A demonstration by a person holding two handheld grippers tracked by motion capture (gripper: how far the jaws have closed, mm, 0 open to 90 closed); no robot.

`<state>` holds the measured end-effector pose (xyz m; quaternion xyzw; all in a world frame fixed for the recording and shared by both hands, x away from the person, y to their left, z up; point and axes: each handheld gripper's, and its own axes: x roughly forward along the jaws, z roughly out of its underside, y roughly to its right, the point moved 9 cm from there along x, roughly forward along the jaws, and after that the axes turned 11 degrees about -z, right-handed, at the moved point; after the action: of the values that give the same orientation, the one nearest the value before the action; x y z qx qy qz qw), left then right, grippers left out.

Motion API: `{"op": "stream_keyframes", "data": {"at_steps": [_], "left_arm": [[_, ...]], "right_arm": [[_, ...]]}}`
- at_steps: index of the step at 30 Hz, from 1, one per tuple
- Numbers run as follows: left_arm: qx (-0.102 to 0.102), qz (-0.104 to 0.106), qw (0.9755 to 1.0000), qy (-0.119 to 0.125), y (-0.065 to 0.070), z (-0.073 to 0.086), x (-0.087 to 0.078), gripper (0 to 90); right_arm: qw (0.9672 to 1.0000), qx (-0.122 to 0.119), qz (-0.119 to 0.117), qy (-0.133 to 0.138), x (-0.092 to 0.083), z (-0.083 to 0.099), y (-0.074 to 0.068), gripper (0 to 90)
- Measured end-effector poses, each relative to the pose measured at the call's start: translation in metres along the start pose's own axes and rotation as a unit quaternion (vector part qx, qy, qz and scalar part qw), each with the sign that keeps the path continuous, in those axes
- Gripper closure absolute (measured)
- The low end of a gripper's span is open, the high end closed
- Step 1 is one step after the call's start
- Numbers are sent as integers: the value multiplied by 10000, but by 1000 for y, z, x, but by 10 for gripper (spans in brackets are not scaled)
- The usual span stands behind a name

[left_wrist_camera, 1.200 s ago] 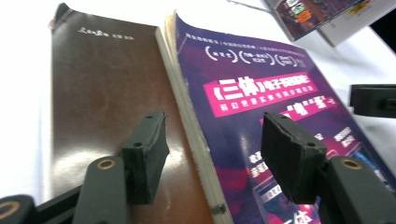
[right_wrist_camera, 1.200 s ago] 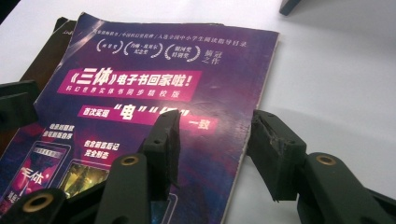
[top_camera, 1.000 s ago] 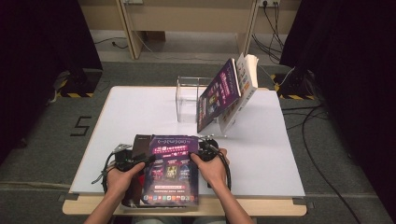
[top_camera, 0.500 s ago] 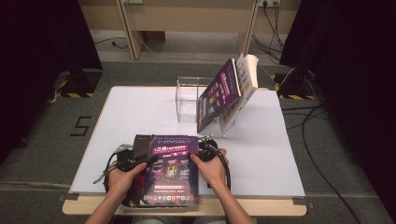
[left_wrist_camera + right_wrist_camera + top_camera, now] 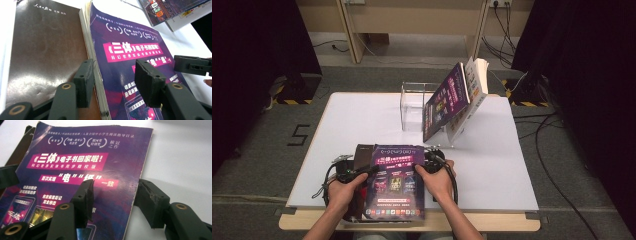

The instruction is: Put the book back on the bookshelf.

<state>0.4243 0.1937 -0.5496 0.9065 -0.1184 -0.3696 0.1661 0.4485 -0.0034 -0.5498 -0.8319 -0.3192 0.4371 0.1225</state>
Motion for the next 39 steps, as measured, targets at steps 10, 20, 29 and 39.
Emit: {"op": "stream_keyframes", "data": {"at_steps": [10,20,29,39], "left_arm": [[-202,46,9998,-37,0,1,1,586],[61,-142,9999,-58,-1,2,-1,603],[-329,60,9994,-78,-5,0,-4,654],[-363,209,9991,-115,-2,1,-6,707]], "right_arm": [[10000,60,62,49,0,1,0,494],[9996,256,-152,13,-2,-1,4,524],[9993,302,-221,69,-1,-1,3,501],[10000,60,-28,27,-2,0,5,588]]}}
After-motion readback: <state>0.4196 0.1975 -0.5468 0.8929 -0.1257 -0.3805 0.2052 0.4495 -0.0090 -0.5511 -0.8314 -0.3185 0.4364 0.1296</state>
